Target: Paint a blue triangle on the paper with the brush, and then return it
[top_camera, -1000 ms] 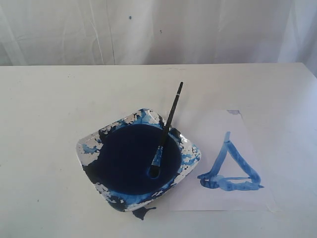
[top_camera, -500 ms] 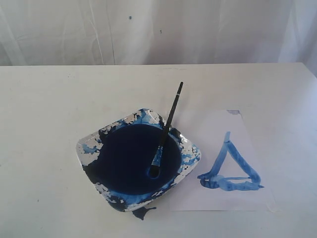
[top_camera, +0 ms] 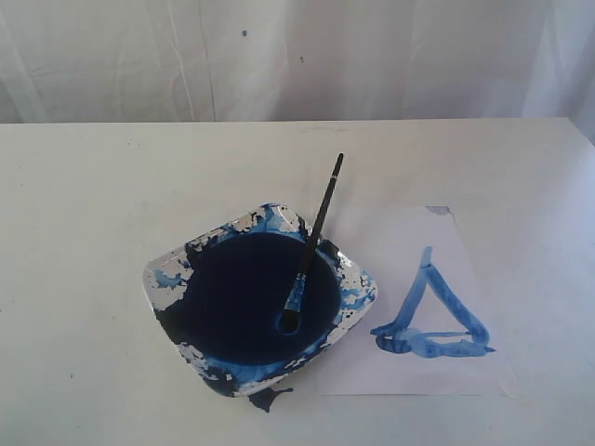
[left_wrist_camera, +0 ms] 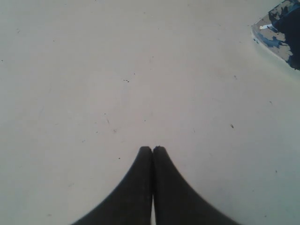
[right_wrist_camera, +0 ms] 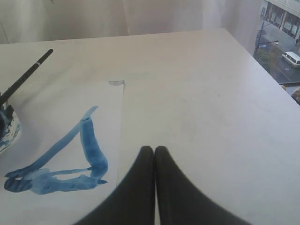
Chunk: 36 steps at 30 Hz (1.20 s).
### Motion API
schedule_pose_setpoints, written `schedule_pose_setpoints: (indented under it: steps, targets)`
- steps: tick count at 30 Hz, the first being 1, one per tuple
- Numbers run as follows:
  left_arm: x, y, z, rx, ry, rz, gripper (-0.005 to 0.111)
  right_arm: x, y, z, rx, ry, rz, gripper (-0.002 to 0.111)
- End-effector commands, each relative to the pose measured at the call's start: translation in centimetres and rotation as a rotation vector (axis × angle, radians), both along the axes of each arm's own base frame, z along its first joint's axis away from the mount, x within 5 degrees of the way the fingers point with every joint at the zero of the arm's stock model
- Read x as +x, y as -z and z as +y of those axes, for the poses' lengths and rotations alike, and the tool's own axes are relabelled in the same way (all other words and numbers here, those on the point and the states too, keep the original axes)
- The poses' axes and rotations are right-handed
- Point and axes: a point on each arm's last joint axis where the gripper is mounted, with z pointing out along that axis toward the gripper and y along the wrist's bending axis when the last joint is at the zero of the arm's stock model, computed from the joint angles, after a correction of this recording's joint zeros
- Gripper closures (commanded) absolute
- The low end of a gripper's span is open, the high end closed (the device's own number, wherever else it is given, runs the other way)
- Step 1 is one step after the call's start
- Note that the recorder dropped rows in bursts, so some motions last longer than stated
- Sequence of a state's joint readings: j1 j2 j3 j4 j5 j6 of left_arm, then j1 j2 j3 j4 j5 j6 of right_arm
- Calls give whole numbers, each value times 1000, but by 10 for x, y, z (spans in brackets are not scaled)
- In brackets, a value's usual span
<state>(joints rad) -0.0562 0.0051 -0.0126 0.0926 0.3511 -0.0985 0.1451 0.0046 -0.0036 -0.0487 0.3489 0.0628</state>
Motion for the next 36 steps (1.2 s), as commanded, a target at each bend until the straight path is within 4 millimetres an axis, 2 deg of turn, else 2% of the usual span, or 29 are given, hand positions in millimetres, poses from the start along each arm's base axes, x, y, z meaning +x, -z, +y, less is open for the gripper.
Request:
schedule_pose_setpoints:
  steps: [1,36]
  targets:
    - [-1,2,-1,-15,4,11,107,0,1,-1,-4,9,0,108]
    - [-1,2,-1,-15,4,11,107,0,1,-3,0,59,0,108]
